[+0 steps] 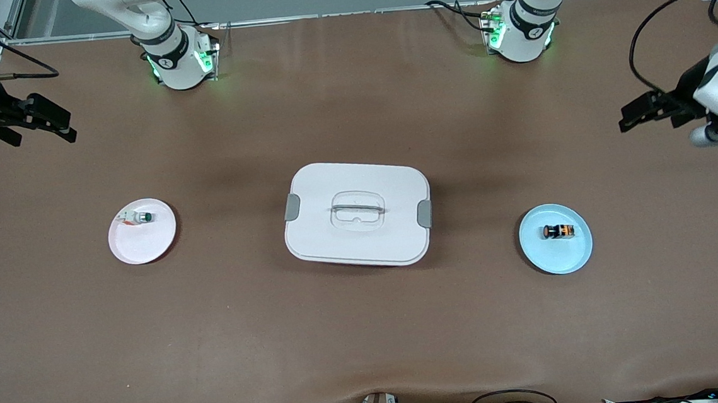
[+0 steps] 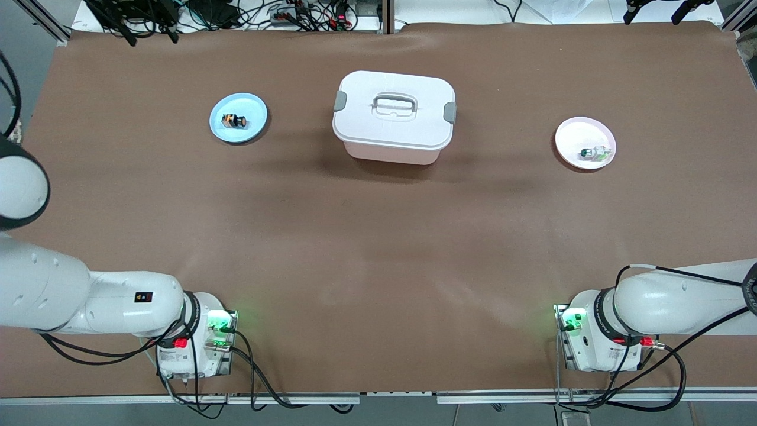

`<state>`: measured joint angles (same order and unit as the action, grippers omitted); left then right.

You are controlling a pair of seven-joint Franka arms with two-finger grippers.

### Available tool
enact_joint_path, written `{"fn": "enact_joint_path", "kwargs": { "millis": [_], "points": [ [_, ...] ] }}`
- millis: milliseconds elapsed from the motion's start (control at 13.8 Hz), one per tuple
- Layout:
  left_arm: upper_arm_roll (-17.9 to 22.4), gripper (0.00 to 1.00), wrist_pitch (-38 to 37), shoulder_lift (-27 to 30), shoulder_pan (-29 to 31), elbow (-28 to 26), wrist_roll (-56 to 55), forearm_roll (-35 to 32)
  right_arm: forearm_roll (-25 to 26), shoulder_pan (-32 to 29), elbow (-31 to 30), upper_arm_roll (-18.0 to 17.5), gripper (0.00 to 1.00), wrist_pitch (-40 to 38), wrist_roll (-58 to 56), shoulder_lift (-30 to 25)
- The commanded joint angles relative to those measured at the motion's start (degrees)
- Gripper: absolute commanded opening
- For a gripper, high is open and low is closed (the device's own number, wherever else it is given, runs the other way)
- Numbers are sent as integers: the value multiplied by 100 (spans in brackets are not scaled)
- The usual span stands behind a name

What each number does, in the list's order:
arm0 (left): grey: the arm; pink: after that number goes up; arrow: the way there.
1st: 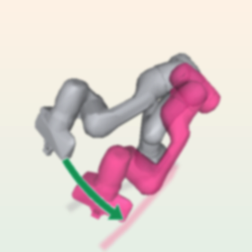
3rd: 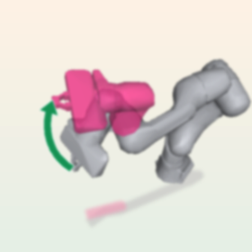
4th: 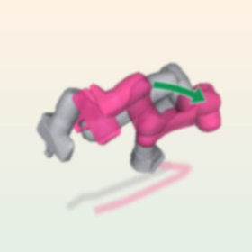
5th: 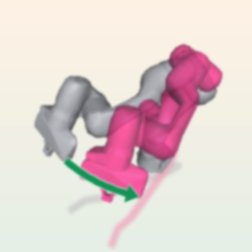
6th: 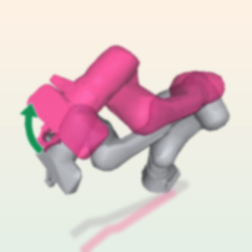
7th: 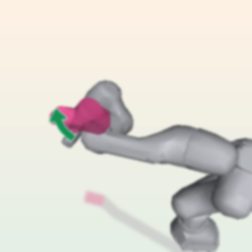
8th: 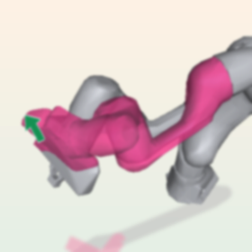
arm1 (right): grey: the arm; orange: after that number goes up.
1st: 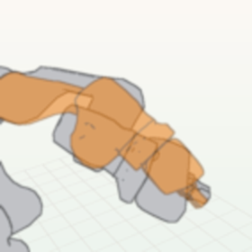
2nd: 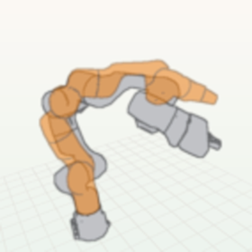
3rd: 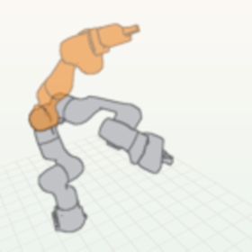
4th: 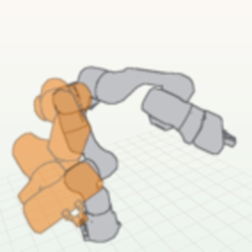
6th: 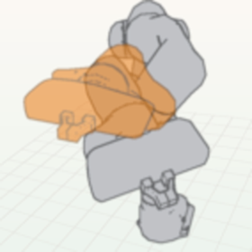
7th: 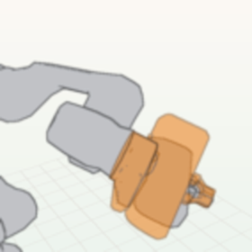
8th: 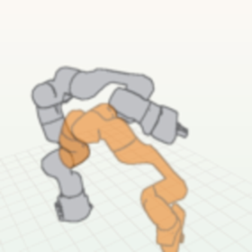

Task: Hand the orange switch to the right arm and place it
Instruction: 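Move the left gripper toward the black-orange switch on the blue plate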

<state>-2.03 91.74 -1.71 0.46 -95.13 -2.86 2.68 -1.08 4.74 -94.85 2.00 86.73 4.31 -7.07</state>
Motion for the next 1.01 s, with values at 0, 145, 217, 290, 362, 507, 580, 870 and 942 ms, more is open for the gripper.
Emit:
{"fn": "enact_joint_path", "kwargs": {
  "millis": [0,145,217,290,362,507,580,870,942],
  "points": [
    [-7,100,238,-329,15,117,119,58,55,-78,-25,-42,100,-25,0,-40],
    [-7,100,466,-488,15,30,154,31,47,-79,-25,-42,100,-25,0,-49],
    [-7,100,685,-549,15,-101,163,31,55,-87,-25,-42,100,-25,0,-40],
    [-7,100,1009,-576,15,-294,163,31,47,-87,-25,-42,100,-25,0,-40],
    [-7,100,1335,-585,15,-531,163,31,55,-122,-25,-42,100,-25,0,-49],
    [-7,100,1863,-629,42,-892,172,31,46,-166,-25,-42,100,-25,-9,-40],
    [-7,100,1978,-786,42,-911,189,14,46,-166,-25,-42,100,-25,-9,-40],
    [-34,100,2585,-1541,-2,-929,286,-276,46,-175,-25,-42,100,-25,-9,-40],
    [-43,100,2690,-1665,-11,-929,295,-285,46,-175,-25,-42,100,-25,-9,-40]
  ]
}}
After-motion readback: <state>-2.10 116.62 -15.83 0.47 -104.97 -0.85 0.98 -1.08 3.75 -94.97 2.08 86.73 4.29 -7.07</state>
